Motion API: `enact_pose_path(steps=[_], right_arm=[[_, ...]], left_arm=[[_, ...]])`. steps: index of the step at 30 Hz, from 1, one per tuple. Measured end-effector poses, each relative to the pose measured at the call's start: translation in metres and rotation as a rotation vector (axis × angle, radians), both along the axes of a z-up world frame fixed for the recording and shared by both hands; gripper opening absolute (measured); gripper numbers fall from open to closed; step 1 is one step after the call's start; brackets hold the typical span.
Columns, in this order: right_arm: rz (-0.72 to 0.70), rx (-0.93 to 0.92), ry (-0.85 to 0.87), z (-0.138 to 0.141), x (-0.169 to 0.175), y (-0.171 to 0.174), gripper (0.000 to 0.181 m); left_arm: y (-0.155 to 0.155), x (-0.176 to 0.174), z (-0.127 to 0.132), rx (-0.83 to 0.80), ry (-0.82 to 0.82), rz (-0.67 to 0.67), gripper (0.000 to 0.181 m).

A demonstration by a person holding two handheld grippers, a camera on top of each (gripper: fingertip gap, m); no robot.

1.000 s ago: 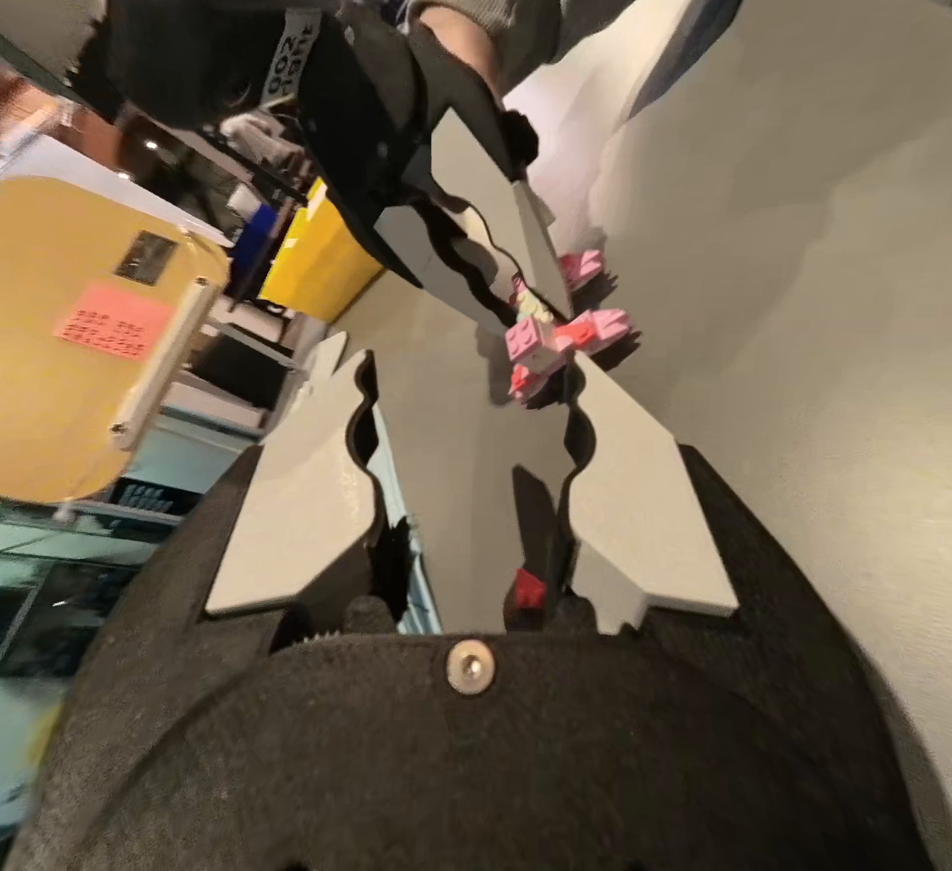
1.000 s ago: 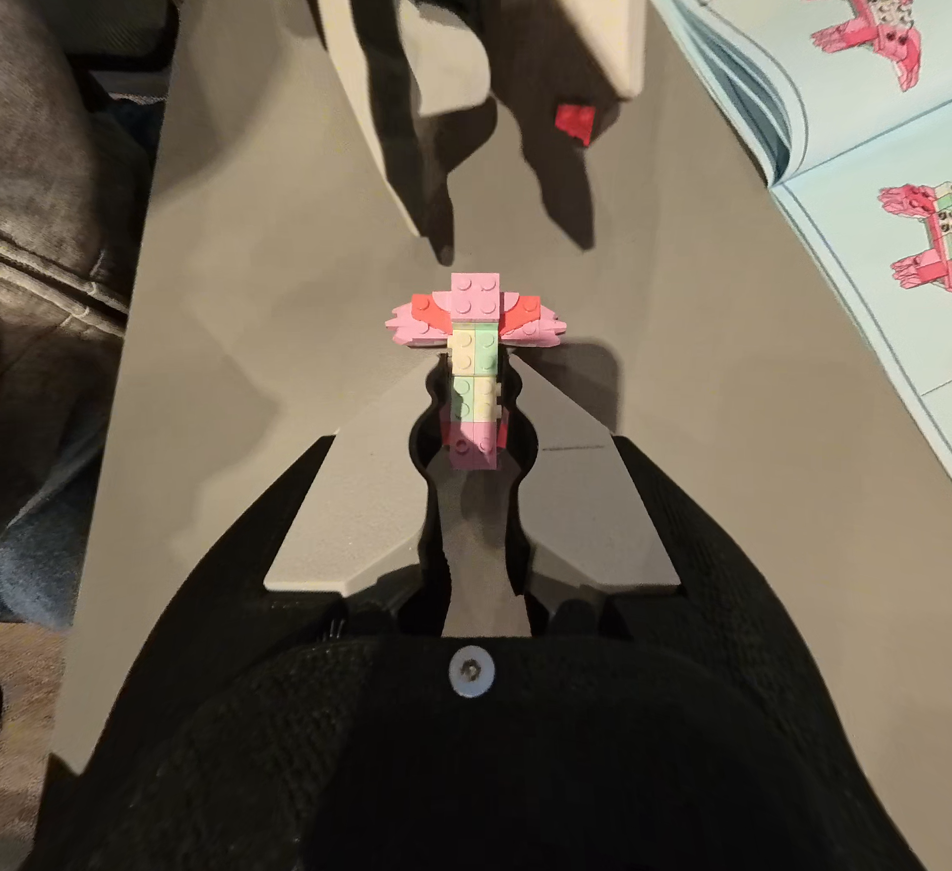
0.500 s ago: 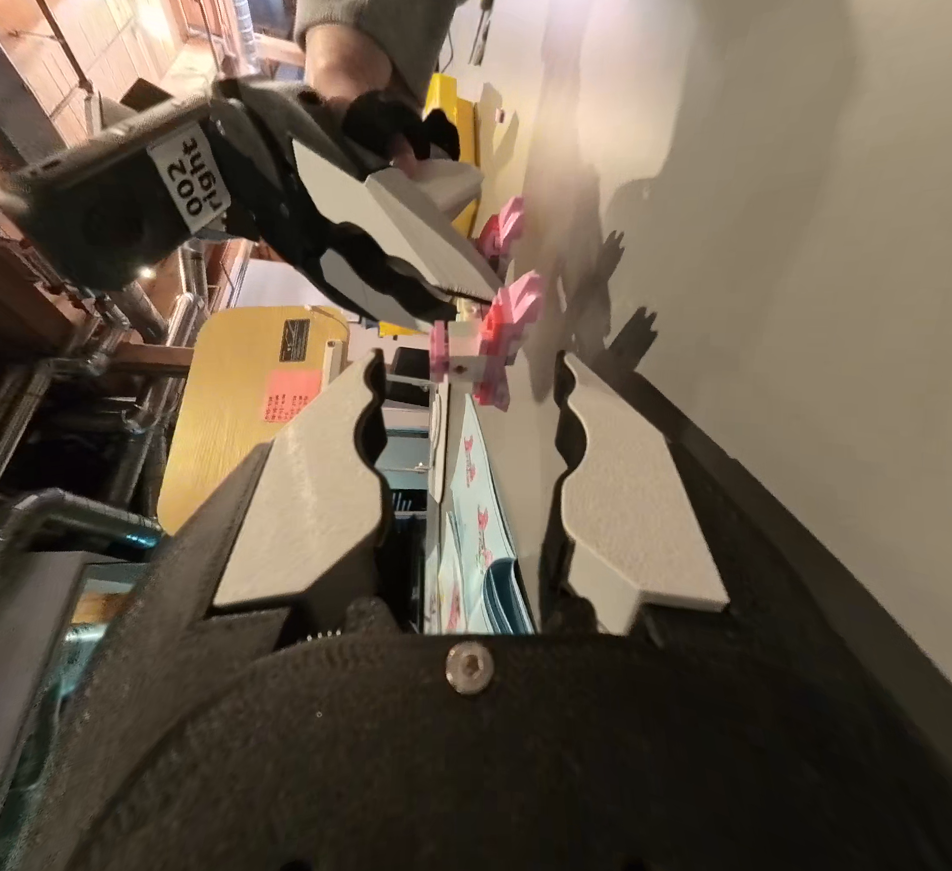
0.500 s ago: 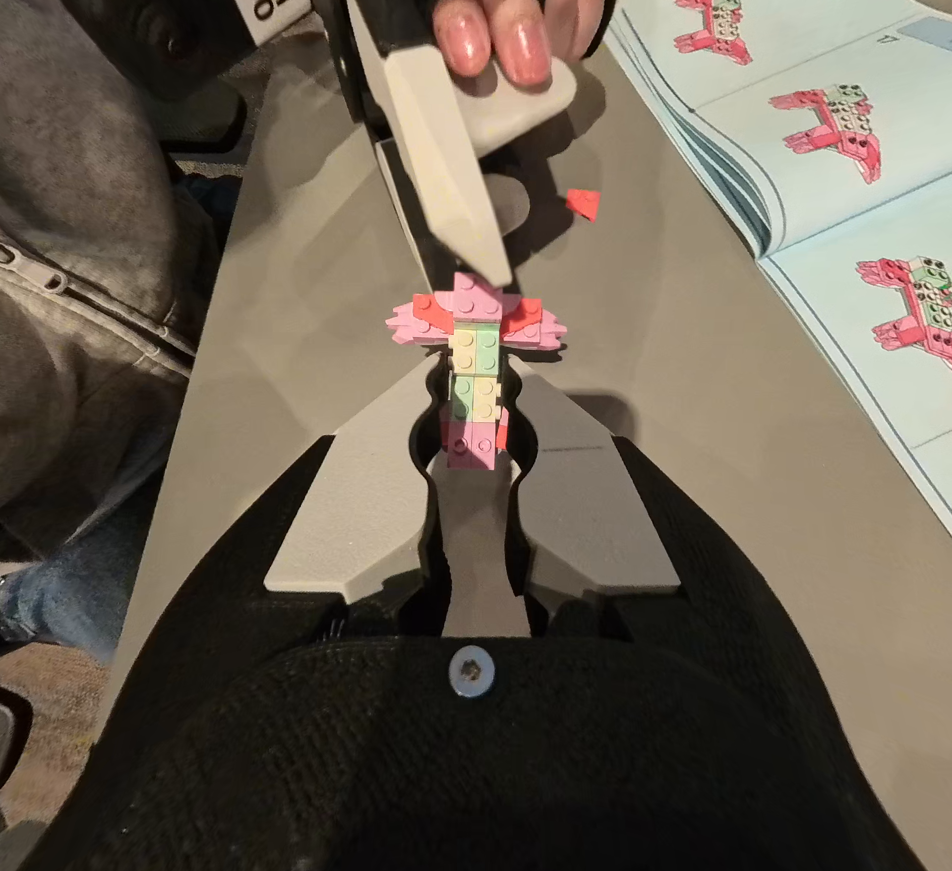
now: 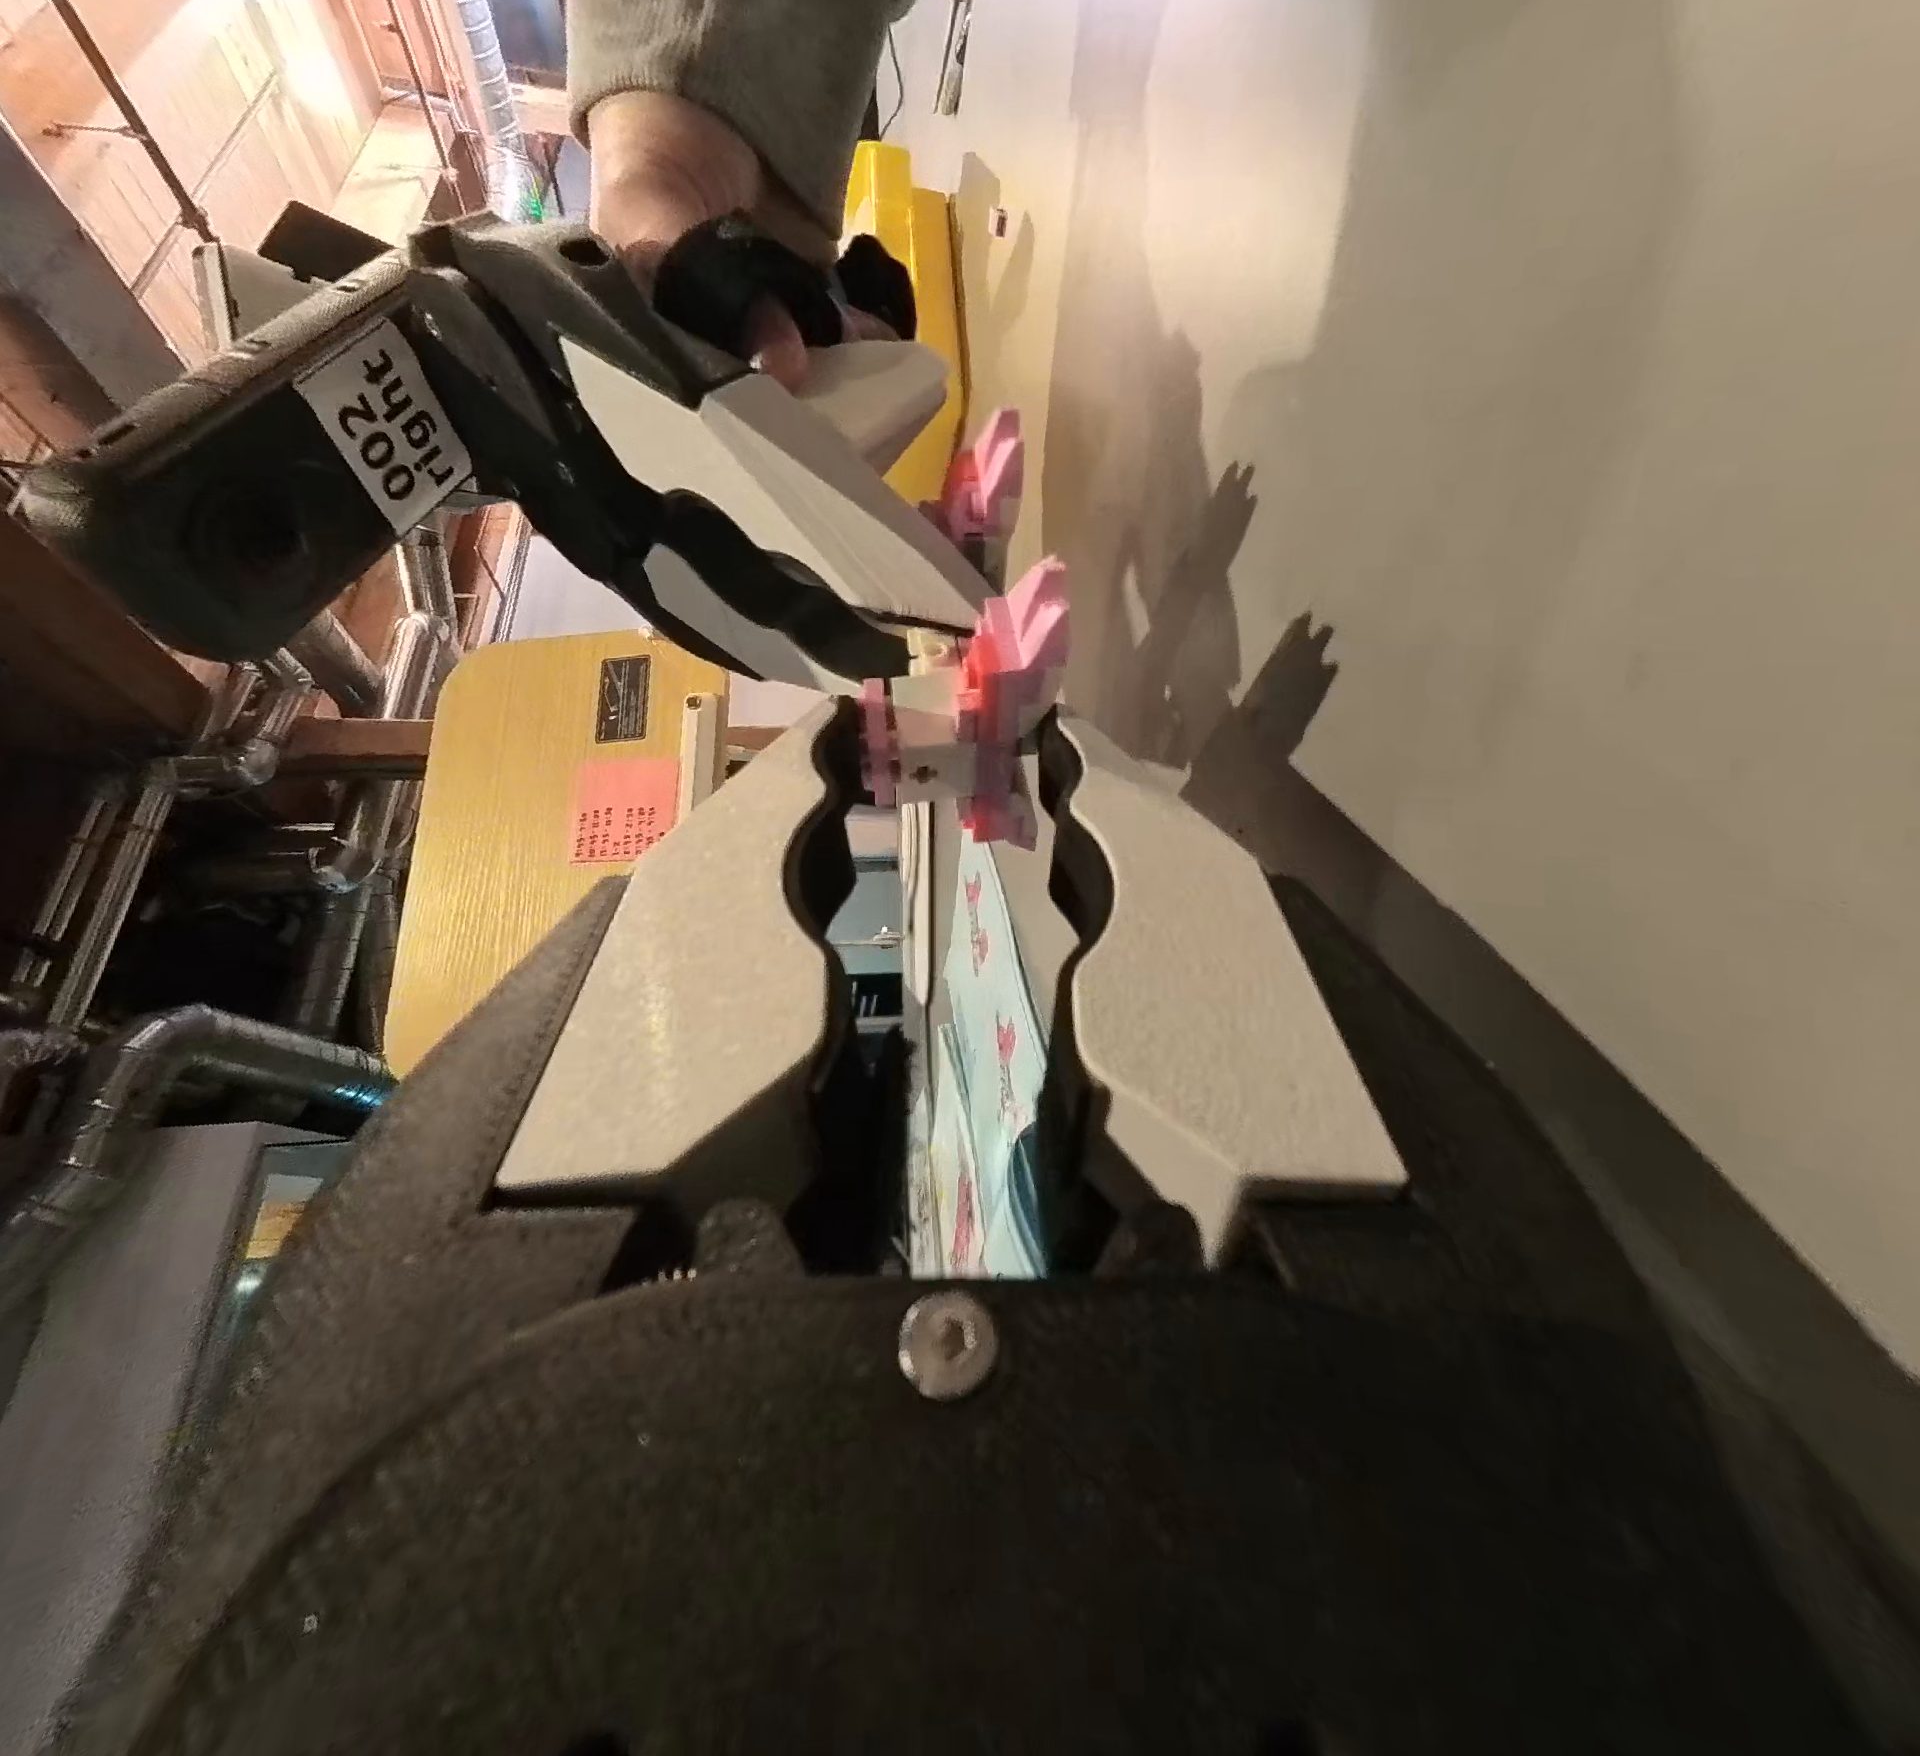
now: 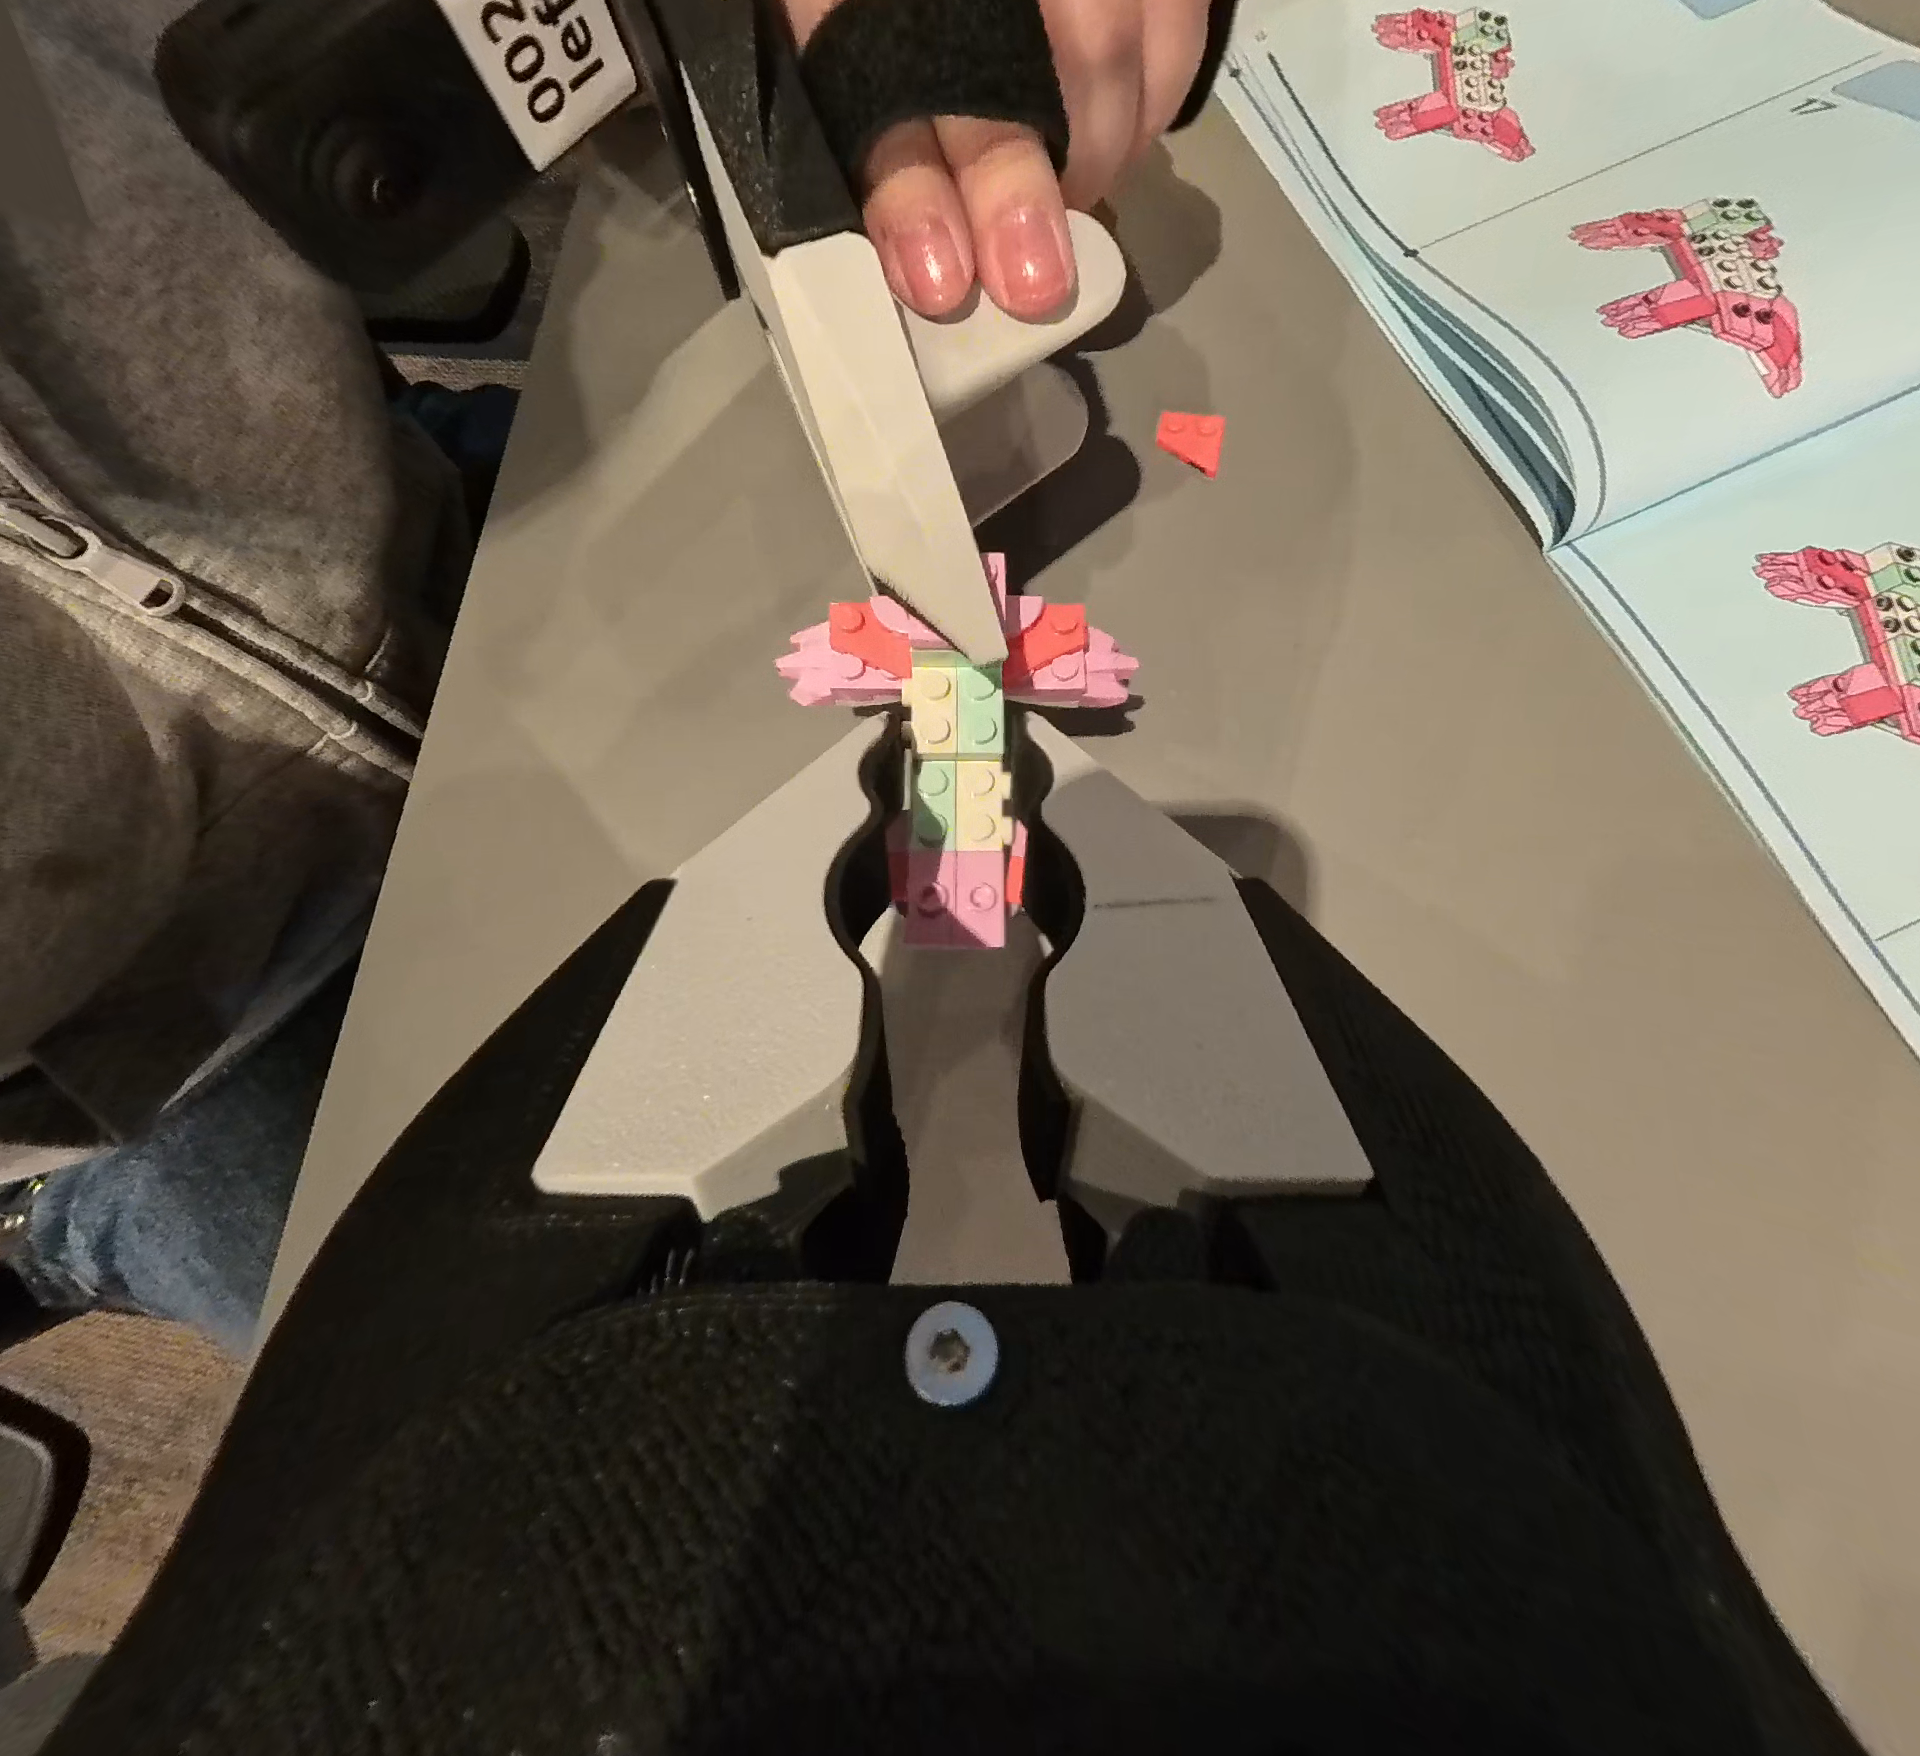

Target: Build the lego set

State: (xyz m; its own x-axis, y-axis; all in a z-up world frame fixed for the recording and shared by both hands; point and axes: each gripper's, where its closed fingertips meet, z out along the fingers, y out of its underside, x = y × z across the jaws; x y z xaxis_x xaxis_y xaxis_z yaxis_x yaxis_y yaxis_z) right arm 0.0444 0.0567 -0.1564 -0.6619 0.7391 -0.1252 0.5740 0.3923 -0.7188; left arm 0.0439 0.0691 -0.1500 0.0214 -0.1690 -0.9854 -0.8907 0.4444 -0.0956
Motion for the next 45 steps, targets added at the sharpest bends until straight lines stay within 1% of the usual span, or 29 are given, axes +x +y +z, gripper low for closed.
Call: enact_pose_path(steps=[2,3,4,5,6,7,9,10,12,14,18,19,20,23,28,33,38,40,43,45], right_arm=[[-0.041,0.013,0.032,0.001,-0.004,0.004,0.019],[-0.074,0.021,0.069,0.003,-0.008,0.008,0.028],[-0.111,0.041,0.114,0.007,-0.012,0.012,0.041],[-0.144,0.088,0.163,0.011,-0.016,0.017,0.052],[-0.172,0.166,0.223,0.014,-0.018,0.024,0.057],[-0.188,0.267,0.289,0.018,-0.02,0.029,0.058],[-0.176,0.476,0.411,0.024,-0.022,0.031,0.057],[-0.162,0.564,0.453,0.025,-0.023,0.029,0.057],[-0.141,0.725,0.479,0.02,-0.025,0.031,0.056],[-0.119,0.856,0.48,0.012,-0.029,0.035,0.054],[-0.119,1.001,0.455,-0.001,-0.039,0.043,0.038],[-0.128,1.032,0.458,-0.001,-0.04,0.045,0.033],[-0.139,1.057,0.463,0.0,-0.042,0.048,0.021],[-0.182,1.058,0.479,0.004,-0.043,0.051,0.02],[-0.278,0.962,0.501,0.015,-0.043,0.052,0.017],[-0.267,0.983,0.483,0.01,-0.039,0.053,0.017],[-0.252,0.991,0.469,0.003,-0.038,0.052,0.017],[-0.258,0.972,0.476,0.004,-0.039,0.052,0.017],[-0.261,0.94,0.472,0.0,-0.04,0.052,0.017],[-0.267,0.882,0.478,-0.001,-0.041,0.048,0.017]], left_arm=[[0.003,-0.003,0.0,-0.009,-0.003,0.036,0.033],[0.006,-0.005,0.0,-0.025,-0.019,0.054,0.033],[0.008,-0.007,-0.001,-0.055,-0.045,0.073,0.033],[0.01,-0.009,-0.002,-0.09,-0.081,0.091,0.033],[0.013,-0.011,-0.002,-0.137,-0.133,0.106,0.033],[0.016,-0.015,-0.002,-0.192,-0.2,0.129,0.033],[0.021,-0.023,0.0,-0.292,-0.336,0.159,0.033],[0.024,-0.027,0.002,-0.333,-0.397,0.171,0.033],[0.026,-0.033,0.003,-0.392,-0.477,0.179,0.033],[0.026,-0.035,0.003,-0.421,-0.509,0.177,0.033],[0.024,-0.031,0.005,-0.448,-0.548,0.16,0.032],[0.023,-0.031,0.004,-0.462,-0.554,0.16,0.033],[0.023,-0.03,0.002,-0.475,-0.555,0.157,0.033],[0.024,-0.031,0.004,-0.47,-0.577,0.162,0.033],[0.026,-0.032,0.015,-0.408,-0.597,0.16,0.033],[0.026,-0.03,0.01,-0.422,-0.511,0.222,0.032],[0.024,-0.03,0.002,-0.447,-0.48,0.238,0.032],[0.024,-0.028,0.005,-0.398,-0.483,0.216,0.032],[0.026,-0.029,0.0,-0.371,-0.453,0.218,0.033],[0.026,-0.031,-0.004,-0.376,-0.437,0.233,0.04]])
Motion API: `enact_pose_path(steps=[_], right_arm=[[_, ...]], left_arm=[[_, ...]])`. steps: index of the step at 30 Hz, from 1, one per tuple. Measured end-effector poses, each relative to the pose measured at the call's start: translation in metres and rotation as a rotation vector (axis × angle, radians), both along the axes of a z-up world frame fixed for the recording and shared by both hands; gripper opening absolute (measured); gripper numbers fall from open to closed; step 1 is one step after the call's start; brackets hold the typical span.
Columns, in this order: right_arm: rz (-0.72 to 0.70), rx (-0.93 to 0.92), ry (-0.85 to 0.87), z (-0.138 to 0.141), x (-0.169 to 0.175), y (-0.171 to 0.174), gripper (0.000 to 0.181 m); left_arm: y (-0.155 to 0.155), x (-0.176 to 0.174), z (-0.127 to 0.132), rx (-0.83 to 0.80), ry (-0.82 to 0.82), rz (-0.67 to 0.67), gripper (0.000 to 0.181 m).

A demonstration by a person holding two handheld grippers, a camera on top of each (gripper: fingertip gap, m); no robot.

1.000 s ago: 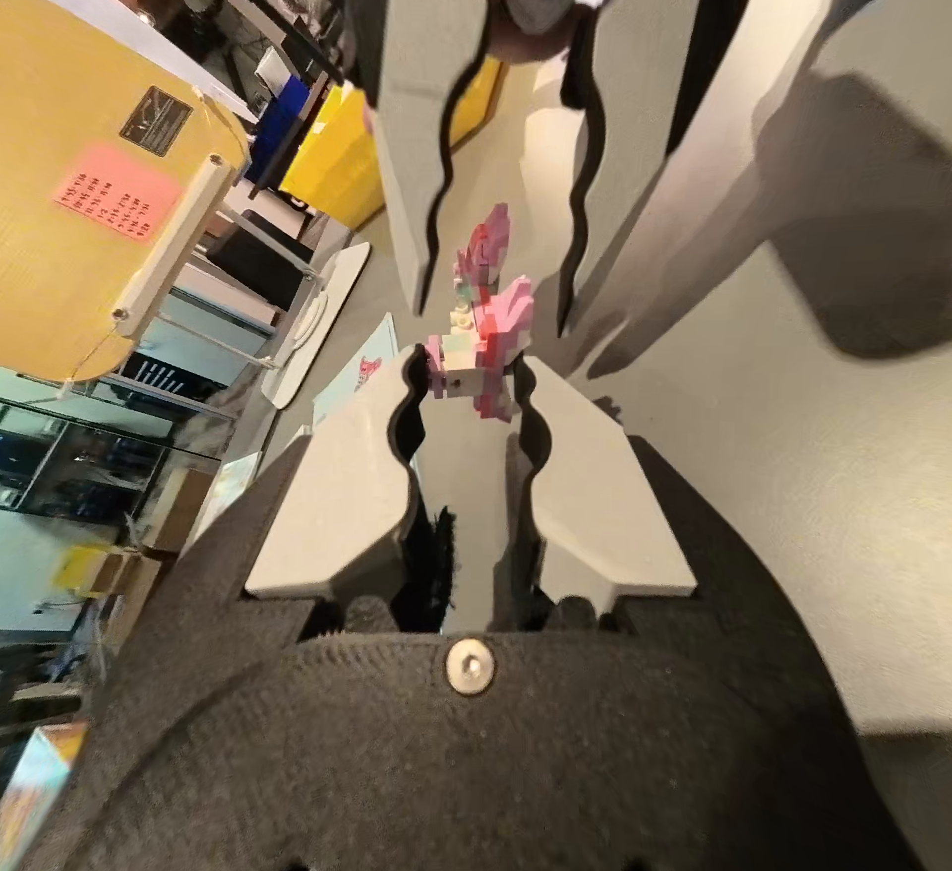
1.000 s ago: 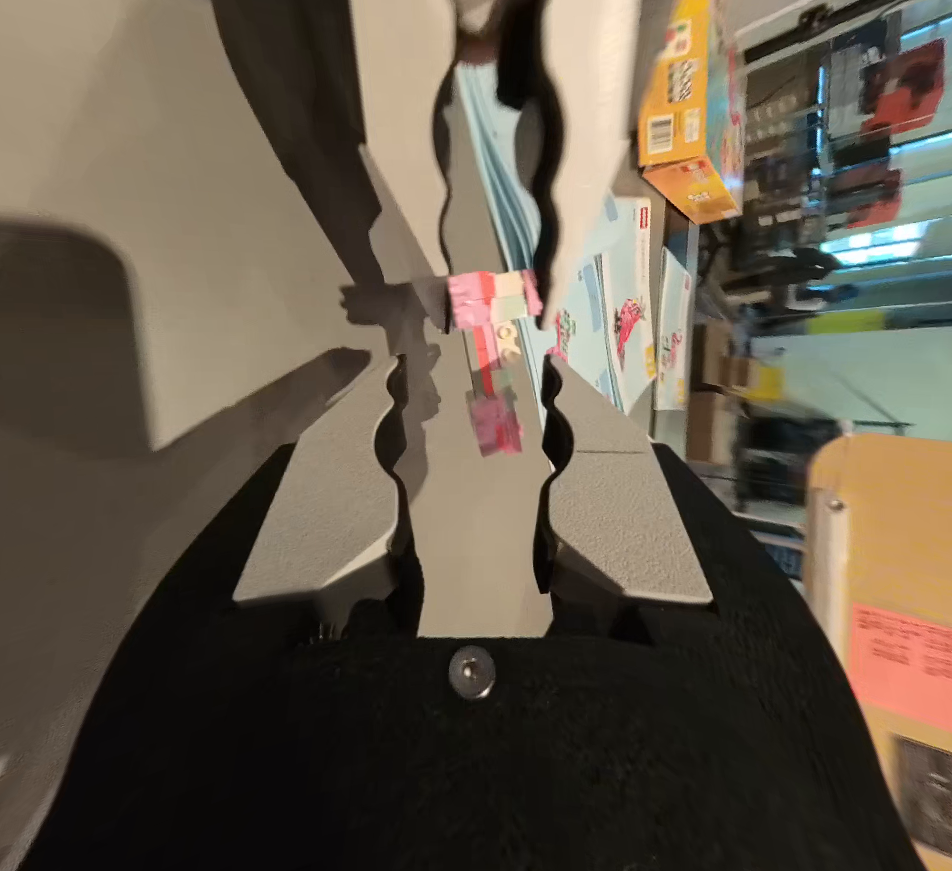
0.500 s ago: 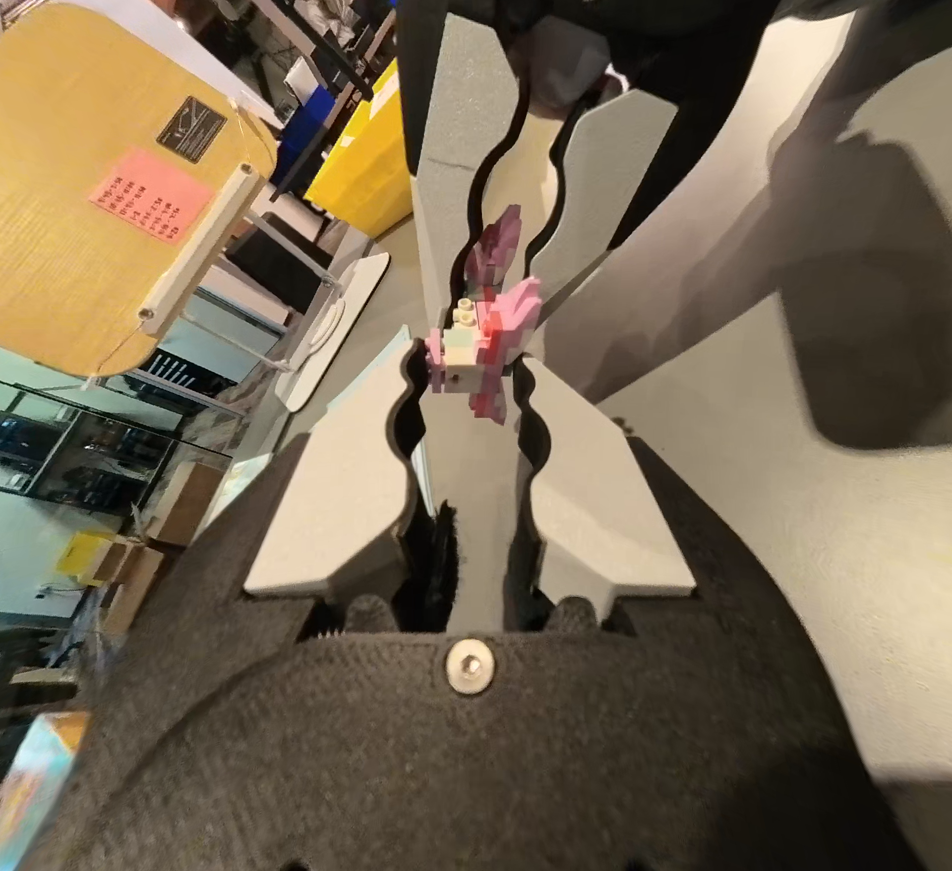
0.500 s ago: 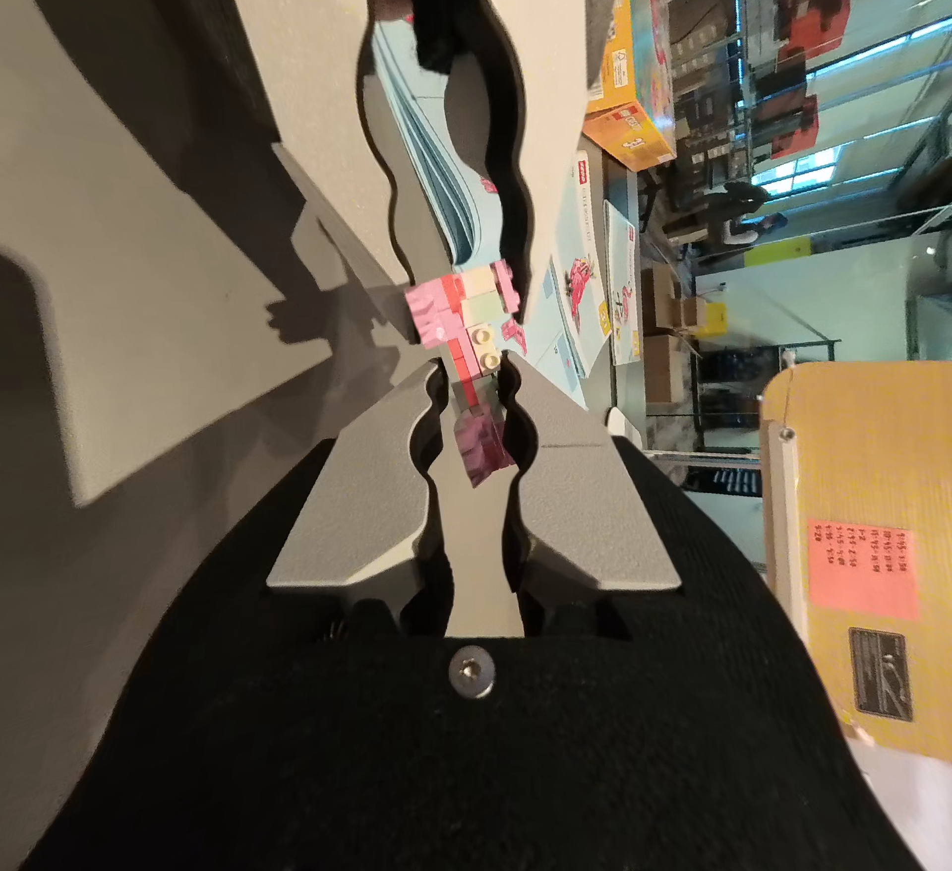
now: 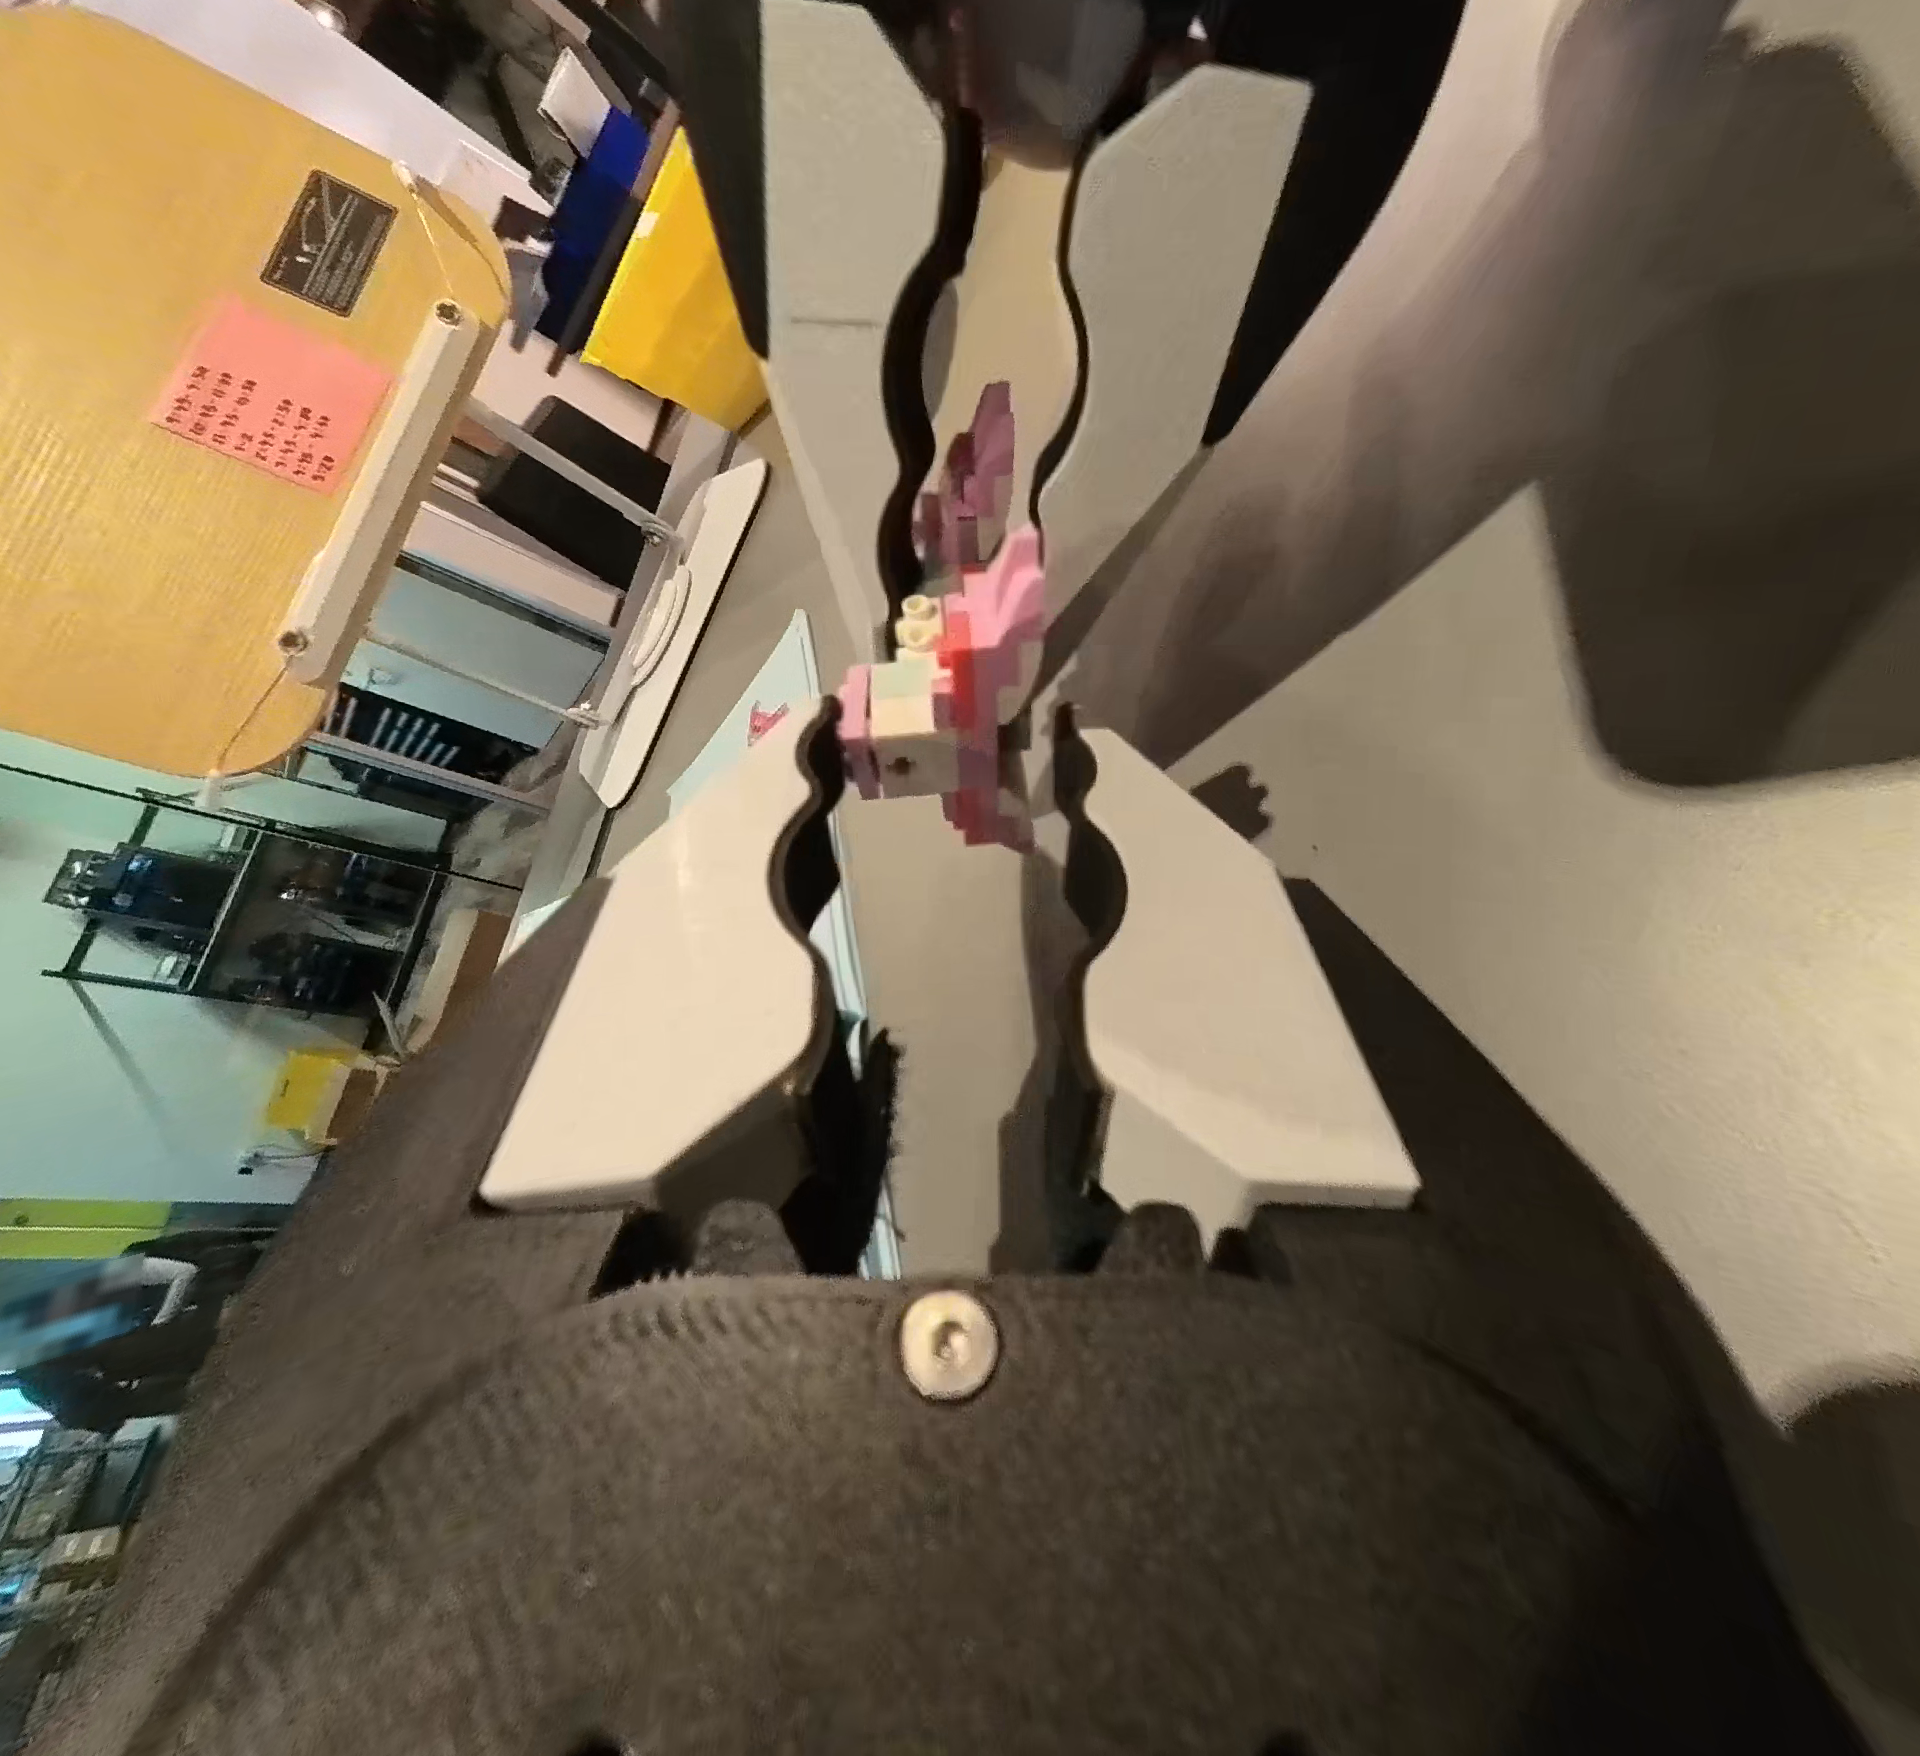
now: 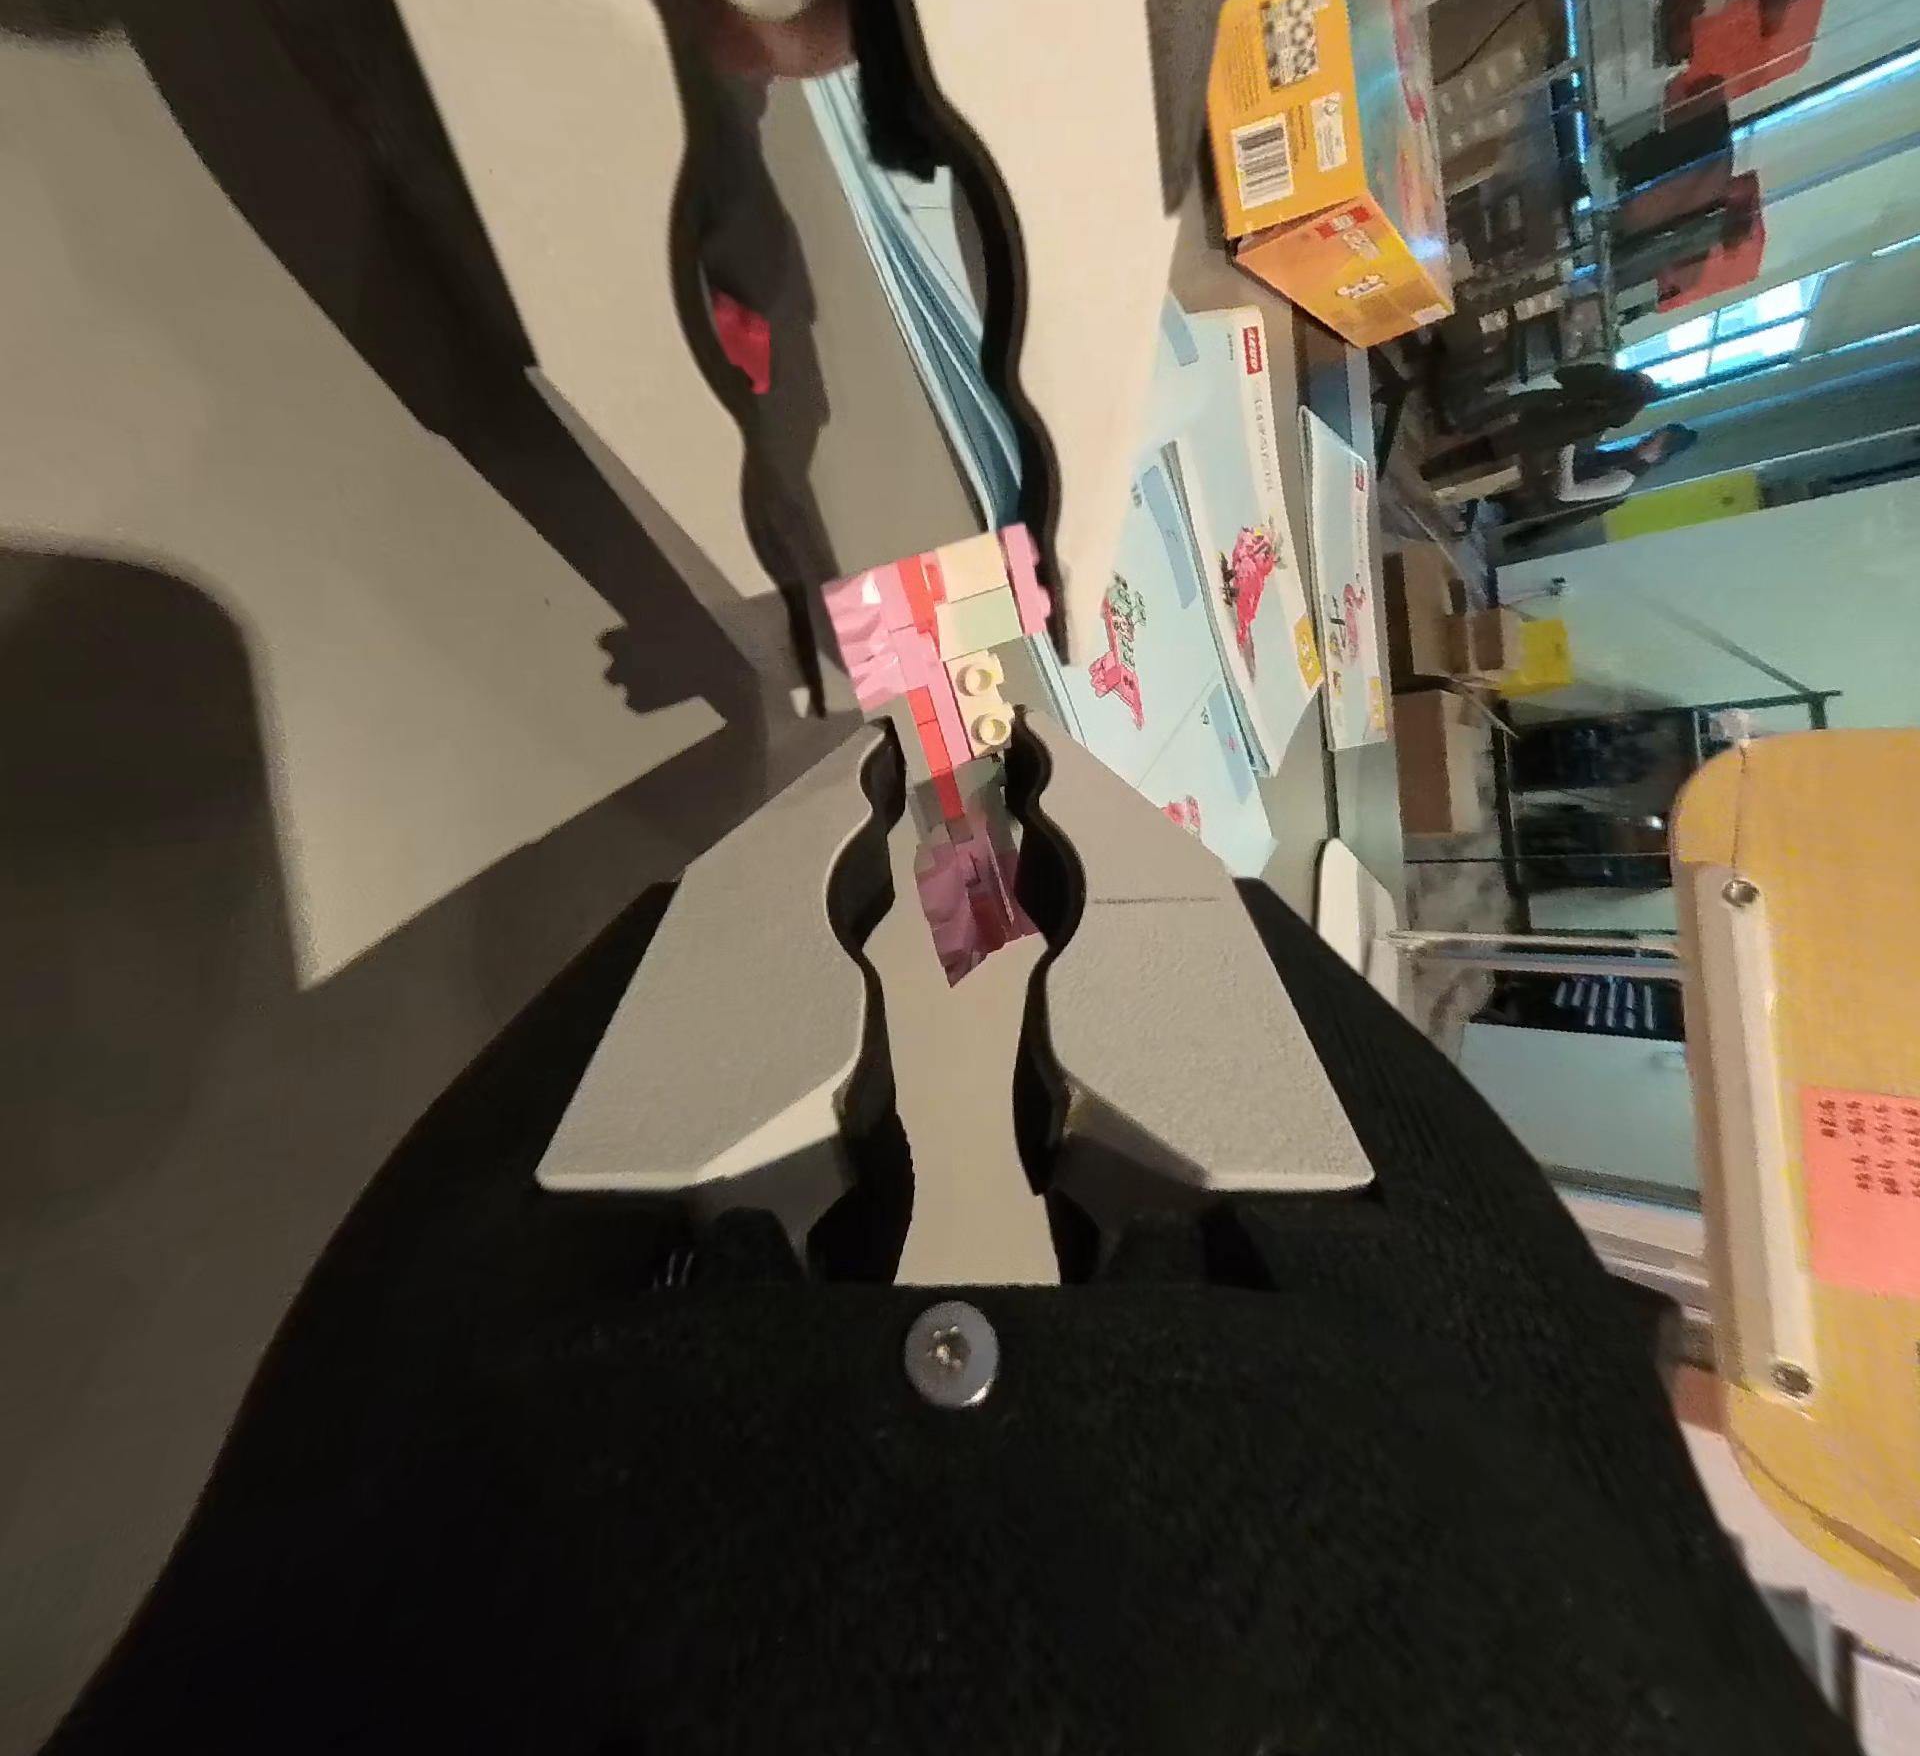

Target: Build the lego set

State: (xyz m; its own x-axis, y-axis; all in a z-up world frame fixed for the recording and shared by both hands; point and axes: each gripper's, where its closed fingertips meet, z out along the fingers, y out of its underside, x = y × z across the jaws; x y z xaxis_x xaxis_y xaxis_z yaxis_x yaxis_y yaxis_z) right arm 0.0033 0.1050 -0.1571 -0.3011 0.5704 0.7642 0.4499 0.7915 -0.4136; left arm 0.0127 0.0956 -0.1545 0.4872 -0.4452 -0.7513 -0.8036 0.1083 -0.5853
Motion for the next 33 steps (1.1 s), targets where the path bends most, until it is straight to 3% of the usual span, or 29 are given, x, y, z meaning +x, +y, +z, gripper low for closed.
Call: enact_pose_path(steps=[11,21,26,33], right_arm=[[-0.021,-0.082,0.001,-0.0003,-0.0002,-0.0018,0.016],[-0.037,-0.047,0.001,-0.0036,-0.002,0.0022,0.016],[-0.018,-0.081,-0.01,-0.0041,-0.0008,-0.0025,0.016],[-0.025,-0.016,-0.037,-0.0062,0.0,-0.0018,0.016]], left_arm=[[-0.0024,-0.0008,0.0078,0.099,0.156,0.033,0.033],[0.001,-0.0024,0.0027,0.087,0.138,0.027,0.034],[-0.0031,0.0022,0.0065,0.212,0.237,-0.017,0.043],[-0.005,0.0039,0.0061,0.154,0.251,-0.032,0.034]])
